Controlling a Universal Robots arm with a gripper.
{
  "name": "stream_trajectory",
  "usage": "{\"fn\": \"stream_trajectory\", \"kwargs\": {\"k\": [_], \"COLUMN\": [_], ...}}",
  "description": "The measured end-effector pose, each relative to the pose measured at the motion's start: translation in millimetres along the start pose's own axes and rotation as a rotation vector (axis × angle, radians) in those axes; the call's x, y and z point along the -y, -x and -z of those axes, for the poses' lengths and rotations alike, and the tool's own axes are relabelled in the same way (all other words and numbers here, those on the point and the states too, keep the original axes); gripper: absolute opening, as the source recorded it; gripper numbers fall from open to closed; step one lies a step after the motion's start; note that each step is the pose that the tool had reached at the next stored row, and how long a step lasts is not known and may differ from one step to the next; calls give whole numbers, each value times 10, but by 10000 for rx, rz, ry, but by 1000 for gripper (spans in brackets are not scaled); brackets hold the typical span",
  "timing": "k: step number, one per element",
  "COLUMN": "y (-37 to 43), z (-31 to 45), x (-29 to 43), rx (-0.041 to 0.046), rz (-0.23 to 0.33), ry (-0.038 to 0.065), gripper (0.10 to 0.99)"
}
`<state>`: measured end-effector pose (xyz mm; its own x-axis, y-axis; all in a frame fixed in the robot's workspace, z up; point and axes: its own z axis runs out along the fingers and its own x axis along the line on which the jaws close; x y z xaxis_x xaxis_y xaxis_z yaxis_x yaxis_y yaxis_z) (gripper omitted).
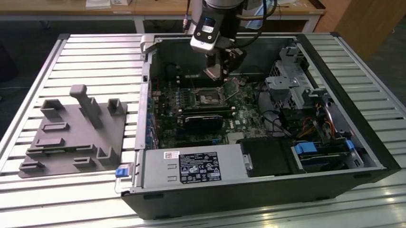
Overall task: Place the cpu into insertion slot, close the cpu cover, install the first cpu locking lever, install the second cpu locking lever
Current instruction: 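Place the cpu into insertion slot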
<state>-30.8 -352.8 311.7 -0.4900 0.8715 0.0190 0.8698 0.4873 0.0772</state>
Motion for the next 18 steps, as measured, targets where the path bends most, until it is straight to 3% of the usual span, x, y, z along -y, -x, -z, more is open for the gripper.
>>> {"fn": "stream_trajectory", "kwargs": {"k": [18], "y": [2], "z": [-114], "x": [9], "rx": [253], "rz": [-3275], "ry": [62], "gripper": [537]}}
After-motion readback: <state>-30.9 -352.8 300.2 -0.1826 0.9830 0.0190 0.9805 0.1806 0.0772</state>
